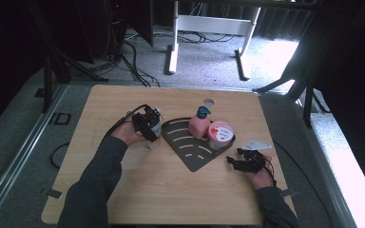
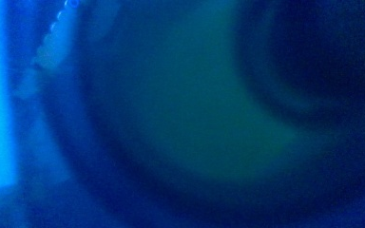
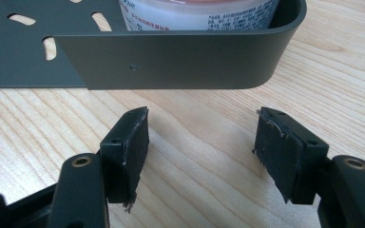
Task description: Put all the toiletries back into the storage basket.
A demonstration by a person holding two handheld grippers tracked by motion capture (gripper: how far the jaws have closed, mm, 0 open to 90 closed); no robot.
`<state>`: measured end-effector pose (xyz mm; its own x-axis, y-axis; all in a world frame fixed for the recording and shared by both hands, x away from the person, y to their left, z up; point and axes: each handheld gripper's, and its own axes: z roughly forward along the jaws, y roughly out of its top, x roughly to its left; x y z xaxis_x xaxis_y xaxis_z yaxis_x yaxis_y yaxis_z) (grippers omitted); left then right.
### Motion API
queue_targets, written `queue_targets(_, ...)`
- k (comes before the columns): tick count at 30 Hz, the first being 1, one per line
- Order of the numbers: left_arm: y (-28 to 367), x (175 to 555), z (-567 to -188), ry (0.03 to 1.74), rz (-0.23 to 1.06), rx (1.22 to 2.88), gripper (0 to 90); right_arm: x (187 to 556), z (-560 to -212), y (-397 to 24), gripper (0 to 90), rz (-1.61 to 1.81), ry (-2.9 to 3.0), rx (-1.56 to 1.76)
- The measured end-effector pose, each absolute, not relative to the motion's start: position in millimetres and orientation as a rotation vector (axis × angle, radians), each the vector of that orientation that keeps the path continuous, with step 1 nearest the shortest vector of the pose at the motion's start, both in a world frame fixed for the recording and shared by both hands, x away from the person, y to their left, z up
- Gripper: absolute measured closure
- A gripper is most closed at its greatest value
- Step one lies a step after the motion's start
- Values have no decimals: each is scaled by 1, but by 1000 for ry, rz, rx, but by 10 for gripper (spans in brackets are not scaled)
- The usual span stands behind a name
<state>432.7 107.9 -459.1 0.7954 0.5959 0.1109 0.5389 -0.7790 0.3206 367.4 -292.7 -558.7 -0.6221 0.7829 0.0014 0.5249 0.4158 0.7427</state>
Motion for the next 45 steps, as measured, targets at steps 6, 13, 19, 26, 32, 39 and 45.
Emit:
queue_targets(6,106,434,-456,875,293,2709,443,367,-559,-293,357,1037,2330,1125)
queue_targets(13,105,437,-455,875,256,2723,491,367,-559,-293,357,1038,2330,1125)
queue_targets(19,105,438,-455,872,226,2715,531,367,-559,-293,357,1038,2330,1125)
queue_targets(26,104,438,-453,884,202,2720,550,367,-559,-293,356,1037,2330,1125)
queue_targets(32,101,436,-453,879,219,2730,556,367,-559,-293,357,1037,2330,1125)
queue_targets(39,102,436,-452,890,230,2730,558,367,-559,-293,356,1037,2331,1124)
queue_targets(45,103,432,-452,888,241,2731,558,367,-559,-293,357,1037,2331,1124)
